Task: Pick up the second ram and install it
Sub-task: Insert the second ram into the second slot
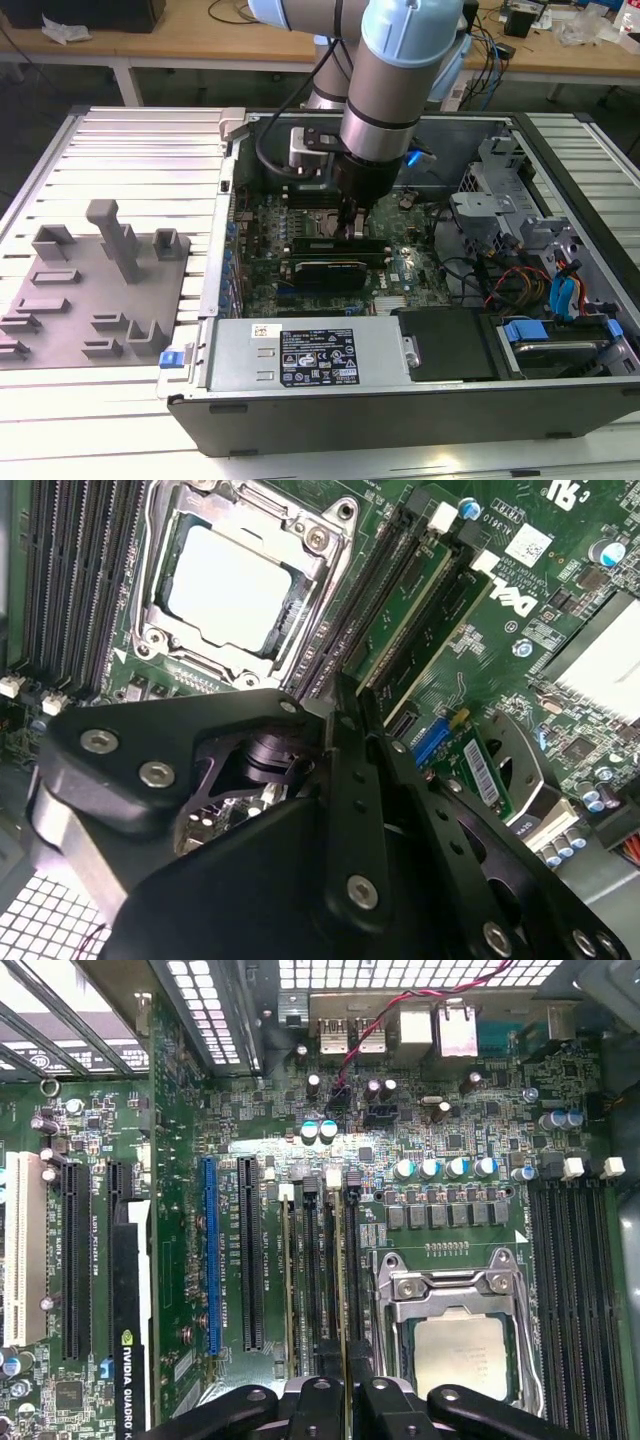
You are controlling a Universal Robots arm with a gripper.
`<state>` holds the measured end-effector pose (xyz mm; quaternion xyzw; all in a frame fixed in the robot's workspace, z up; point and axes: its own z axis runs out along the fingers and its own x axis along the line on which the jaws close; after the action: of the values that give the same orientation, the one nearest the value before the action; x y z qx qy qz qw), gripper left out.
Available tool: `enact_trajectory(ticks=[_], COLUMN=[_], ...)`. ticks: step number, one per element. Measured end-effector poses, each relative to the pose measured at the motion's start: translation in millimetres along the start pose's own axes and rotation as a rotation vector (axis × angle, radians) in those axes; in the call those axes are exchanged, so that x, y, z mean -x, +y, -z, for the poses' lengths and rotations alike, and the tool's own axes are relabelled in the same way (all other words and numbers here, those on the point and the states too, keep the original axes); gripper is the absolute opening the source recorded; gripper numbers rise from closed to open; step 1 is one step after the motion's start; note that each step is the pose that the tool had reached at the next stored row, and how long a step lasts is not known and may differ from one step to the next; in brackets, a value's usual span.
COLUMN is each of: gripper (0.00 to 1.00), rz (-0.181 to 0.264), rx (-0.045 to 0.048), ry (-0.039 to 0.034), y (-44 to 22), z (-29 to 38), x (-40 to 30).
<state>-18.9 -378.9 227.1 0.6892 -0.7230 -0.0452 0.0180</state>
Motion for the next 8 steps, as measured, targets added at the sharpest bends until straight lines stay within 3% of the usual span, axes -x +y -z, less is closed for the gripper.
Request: enact_trajectory(ticks=[8], gripper=[0.15], rz=[0.002], rx=[-0.0004], ry=[-0.0005], y=[-0.5], z=[-3.0], x=[0.1])
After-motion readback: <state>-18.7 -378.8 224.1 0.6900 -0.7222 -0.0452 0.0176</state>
